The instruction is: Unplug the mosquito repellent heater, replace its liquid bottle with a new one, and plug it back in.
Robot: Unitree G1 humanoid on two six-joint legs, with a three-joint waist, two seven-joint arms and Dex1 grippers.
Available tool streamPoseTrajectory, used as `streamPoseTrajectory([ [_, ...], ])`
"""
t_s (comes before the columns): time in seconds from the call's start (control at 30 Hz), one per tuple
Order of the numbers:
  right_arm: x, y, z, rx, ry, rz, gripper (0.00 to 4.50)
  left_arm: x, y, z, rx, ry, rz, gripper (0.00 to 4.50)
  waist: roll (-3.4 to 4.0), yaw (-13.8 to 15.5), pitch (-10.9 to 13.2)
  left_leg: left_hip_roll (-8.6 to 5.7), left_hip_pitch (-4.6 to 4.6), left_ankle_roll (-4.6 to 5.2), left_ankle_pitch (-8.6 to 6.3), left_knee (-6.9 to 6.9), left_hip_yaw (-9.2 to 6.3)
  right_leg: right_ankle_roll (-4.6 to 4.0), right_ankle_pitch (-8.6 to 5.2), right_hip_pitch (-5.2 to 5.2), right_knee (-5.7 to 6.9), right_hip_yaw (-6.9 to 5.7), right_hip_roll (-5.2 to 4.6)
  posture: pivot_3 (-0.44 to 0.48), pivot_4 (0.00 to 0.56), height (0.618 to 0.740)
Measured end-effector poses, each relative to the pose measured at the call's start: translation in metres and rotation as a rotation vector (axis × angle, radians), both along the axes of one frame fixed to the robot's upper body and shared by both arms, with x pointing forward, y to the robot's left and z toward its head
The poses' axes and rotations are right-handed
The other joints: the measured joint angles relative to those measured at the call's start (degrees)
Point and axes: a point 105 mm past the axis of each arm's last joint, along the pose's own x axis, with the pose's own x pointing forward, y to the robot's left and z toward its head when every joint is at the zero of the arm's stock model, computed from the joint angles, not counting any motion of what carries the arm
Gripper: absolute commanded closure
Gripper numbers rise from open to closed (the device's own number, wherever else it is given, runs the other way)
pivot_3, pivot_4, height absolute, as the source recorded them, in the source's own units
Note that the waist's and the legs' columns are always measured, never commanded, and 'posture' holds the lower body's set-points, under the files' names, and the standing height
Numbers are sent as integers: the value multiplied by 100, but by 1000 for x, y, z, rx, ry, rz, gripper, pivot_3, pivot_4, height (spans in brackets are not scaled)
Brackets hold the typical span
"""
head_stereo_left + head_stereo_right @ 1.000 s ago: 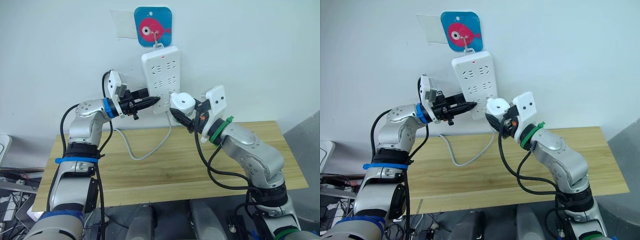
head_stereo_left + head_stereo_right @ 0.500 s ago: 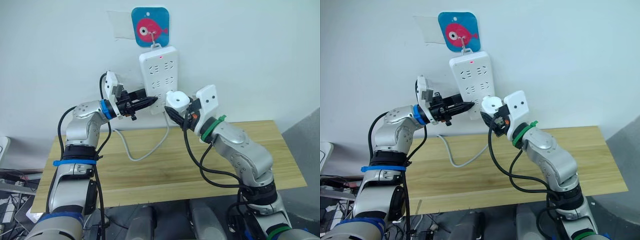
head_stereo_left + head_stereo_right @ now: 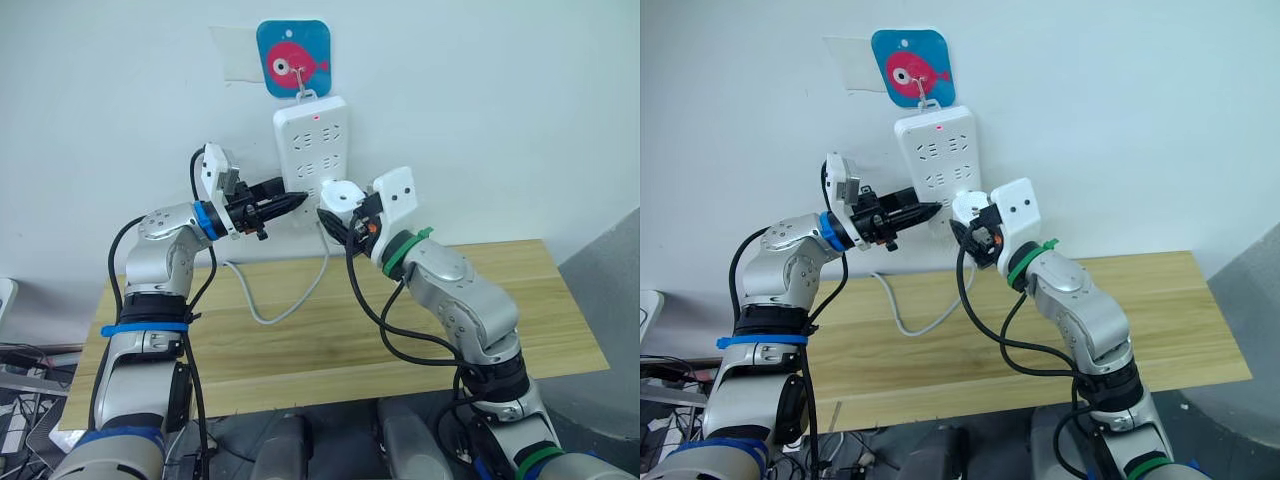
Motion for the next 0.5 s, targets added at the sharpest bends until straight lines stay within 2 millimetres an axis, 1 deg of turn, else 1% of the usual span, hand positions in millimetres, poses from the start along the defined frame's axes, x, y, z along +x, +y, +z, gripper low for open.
streamPoseTrajectory([
  [0.07, 0, 0, 0, -4, -2, 4, 670, 0, 0, 0, 6, -13, 3, 3156, 0, 1, -2, 0, 0, 0, 0, 0, 0, 0, 0, 0, 0, 0, 0, -113, 190, 740],
  [0.1, 0, -1, 0, -6, -2, 4, 408, -1, -3, 0, 17, -18, -15, 2812, 1, 8, -8, -1, -1, 0, 0, 0, 0, 0, 0, 0, -2, -1, 0, -109, 192, 740],
  [0.13, 1, -3, 1, -5, -3, 3, 56, -2, -10, -2, 8, -18, -35, 2438, 2, 34, -14, -4, -2, 0, 0, -2, -2, 0, 0, 0, -4, -6, -3, -109, 193, 740],
  [0.17, 1, -4, 2, -8, -9, 9, 0, -3, -14, -5, 20, -9, -52, 2181, -1, 50, -16, -3, -6, 0, 0, -2, -3, -1, -1, 0, -9, -12, -4, -109, 192, 740],
  [0.23, -3, -6, 4, -12, -18, 35, 0, -4, -16, -10, 31, 2, -61, 1551, -2, 39, -16, -5, -15, -1, 0, -3, 3, -1, -1, -16, -9, -7, -5, -107, 196, 740],
  [0.37, -13, -29, 1, -33, -3, 58, 0, -5, -4, -10, 58, 1, -42, 253, -2, 23, -17, -3, -25, 1, -1, -4, 7, -1, -1, -30, -9, -8, -8, -113, 200, 740],
  [0.4, -16, -33, 0, -30, 6, 71, 0, -6, -1, -10, 64, 1, -35, 50, -2, 22, -17, -2, -25, 2, -1, -4, 8, -1, -1, -31, -6, -8, -8, -113, 200, 740],
  [0.5, -31, -50, -2, -43, 27, 134, 0, -14, 9, -16, 93, 7, -18, 50, -2, 19, -17, 0, -25, 3, -2, -5, 8, -1, -1, -30, -7, -7, -8, -115, 202, 740],
])
